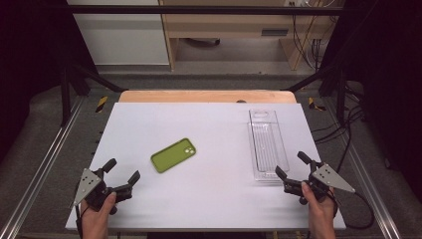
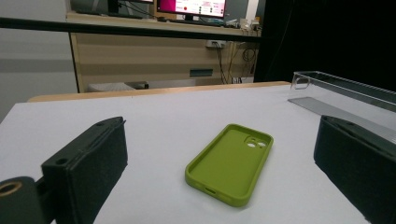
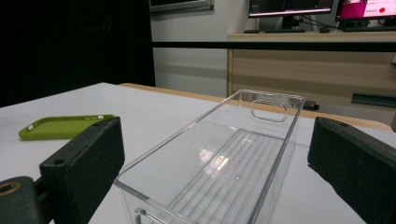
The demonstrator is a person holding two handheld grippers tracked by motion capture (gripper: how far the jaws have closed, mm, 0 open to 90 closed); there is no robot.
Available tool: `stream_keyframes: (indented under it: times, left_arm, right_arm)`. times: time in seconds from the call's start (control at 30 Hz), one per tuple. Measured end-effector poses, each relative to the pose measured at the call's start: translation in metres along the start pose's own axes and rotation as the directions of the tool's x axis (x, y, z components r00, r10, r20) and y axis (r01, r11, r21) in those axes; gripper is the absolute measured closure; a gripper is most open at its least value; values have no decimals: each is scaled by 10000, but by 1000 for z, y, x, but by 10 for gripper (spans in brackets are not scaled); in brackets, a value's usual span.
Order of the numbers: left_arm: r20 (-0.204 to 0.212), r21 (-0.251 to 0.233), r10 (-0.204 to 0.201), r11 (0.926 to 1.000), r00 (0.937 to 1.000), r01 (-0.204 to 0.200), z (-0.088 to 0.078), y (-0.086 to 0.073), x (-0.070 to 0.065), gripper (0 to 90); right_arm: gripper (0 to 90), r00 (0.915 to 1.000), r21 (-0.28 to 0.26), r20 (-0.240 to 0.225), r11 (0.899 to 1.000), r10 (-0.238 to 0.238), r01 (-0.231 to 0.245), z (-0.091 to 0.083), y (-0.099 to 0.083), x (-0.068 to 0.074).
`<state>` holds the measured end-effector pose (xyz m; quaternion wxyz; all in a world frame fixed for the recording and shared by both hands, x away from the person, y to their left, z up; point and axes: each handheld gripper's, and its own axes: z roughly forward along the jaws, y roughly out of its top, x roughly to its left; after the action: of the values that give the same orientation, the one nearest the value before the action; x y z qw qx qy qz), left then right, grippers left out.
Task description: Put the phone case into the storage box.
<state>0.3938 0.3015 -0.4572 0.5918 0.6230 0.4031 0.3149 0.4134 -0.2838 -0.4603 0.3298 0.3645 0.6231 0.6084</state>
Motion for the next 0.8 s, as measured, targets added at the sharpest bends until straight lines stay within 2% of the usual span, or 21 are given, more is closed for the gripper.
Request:
stream_keyframes:
  times: [0.13,0.23,0.33,0.5,0.67,0.8]
  left_arm:
    - [-6,208,-194,9996,9998,194,2,0,-3,22]
    - [48,320,-20,9995,10000,19,2,0,-8,24]
    - [23,404,156,9991,9999,-156,1,2,-12,23]
    - [131,231,135,9996,9998,-138,6,10,-19,24]
    - [563,585,351,9976,9978,-384,20,21,-25,25]
    - [936,1038,739,9911,9929,-836,32,32,-29,26]
  right_arm:
    - [37,9999,-84,-10,9998,152,-152,-1,0,-2]
    - [28,9996,-36,-60,9996,293,-293,-3,-1,-1]
    - [24,9998,4,-65,9999,169,-169,-3,1,1]
    - [26,9999,-59,27,9999,-153,153,-1,7,9]
    - [22,9997,83,150,9998,-177,176,3,7,14]
    - [21,9992,200,258,9994,-293,288,4,6,15]
